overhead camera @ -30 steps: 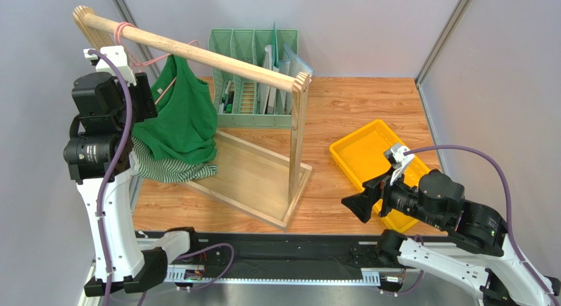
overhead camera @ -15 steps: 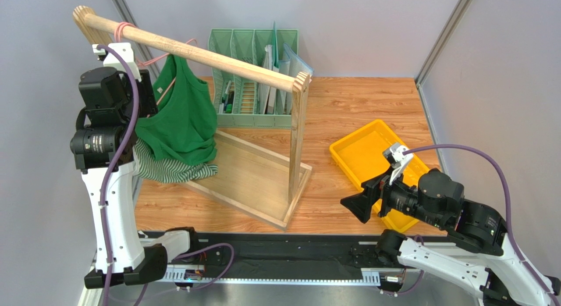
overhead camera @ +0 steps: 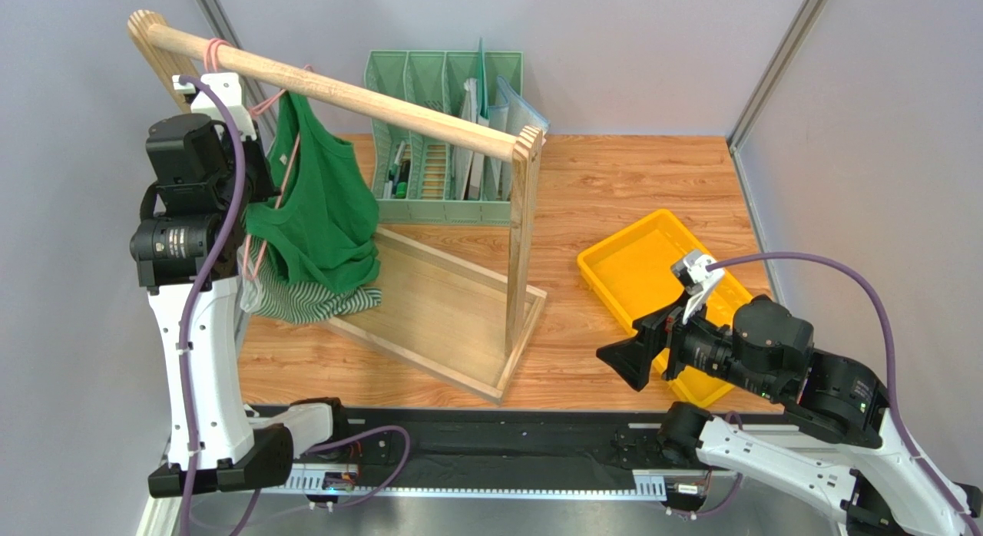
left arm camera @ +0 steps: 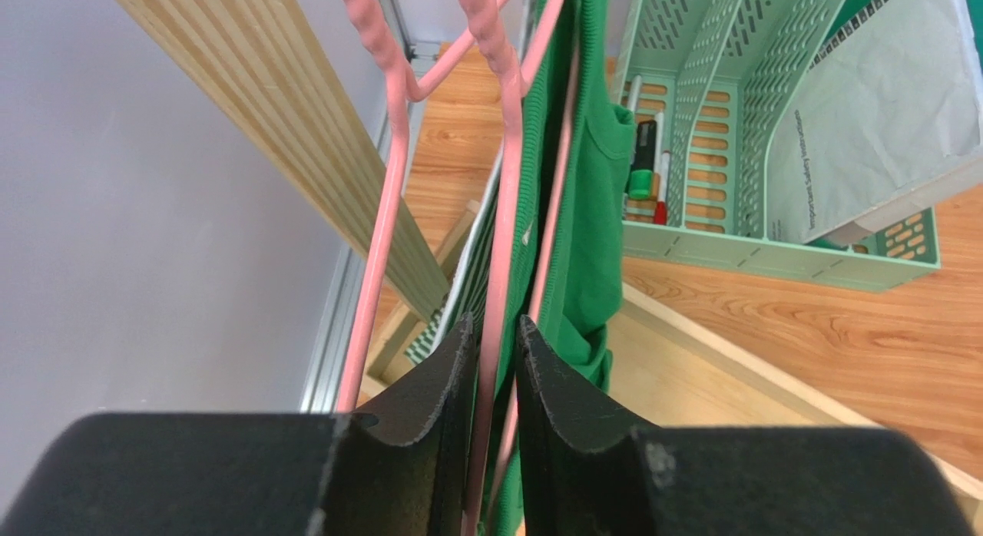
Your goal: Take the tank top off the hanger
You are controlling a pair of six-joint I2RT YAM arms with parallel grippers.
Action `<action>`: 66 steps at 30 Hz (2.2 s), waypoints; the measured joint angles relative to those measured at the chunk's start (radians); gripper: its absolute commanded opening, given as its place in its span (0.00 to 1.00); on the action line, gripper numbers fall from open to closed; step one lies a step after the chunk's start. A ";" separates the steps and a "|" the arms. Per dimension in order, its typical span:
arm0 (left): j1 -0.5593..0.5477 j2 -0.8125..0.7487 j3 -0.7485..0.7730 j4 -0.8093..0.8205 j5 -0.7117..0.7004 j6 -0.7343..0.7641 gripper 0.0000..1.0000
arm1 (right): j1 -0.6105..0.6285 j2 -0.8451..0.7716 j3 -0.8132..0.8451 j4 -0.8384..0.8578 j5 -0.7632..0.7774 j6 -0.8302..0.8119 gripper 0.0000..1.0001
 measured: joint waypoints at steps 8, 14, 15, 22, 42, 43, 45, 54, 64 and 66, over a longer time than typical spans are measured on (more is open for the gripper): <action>0.000 0.010 -0.006 0.002 0.014 -0.020 0.04 | 0.000 0.000 0.000 0.000 0.000 0.010 1.00; 0.000 0.015 0.018 -0.013 0.013 -0.038 0.00 | 0.000 0.000 0.000 0.000 0.000 0.018 1.00; 0.000 0.018 0.032 -0.021 0.014 -0.041 0.00 | 0.000 0.000 0.000 0.000 0.000 0.019 1.00; 0.000 0.005 0.090 -0.046 0.010 -0.079 0.00 | 0.000 0.000 0.000 0.004 -0.006 0.026 1.00; 0.000 -0.083 0.128 -0.052 0.079 -0.157 0.00 | 0.000 0.000 0.000 0.004 -0.008 0.027 1.00; 0.000 -0.092 0.128 -0.052 0.092 -0.161 0.00 | 0.000 0.000 0.000 0.004 -0.008 0.027 1.00; 0.000 -0.110 0.125 -0.051 0.116 -0.171 0.00 | 0.000 0.000 0.000 0.004 -0.008 0.026 1.00; 0.000 -0.297 -0.009 -0.052 0.249 -0.218 0.00 | 0.000 0.000 0.000 0.003 -0.008 0.023 1.00; 0.000 -0.468 -0.146 -0.047 0.455 -0.309 0.00 | 0.000 0.048 0.048 -0.003 -0.149 -0.044 1.00; 0.000 -0.499 -0.159 -0.053 0.481 -0.323 0.00 | 0.000 0.076 0.080 -0.004 -0.196 -0.062 1.00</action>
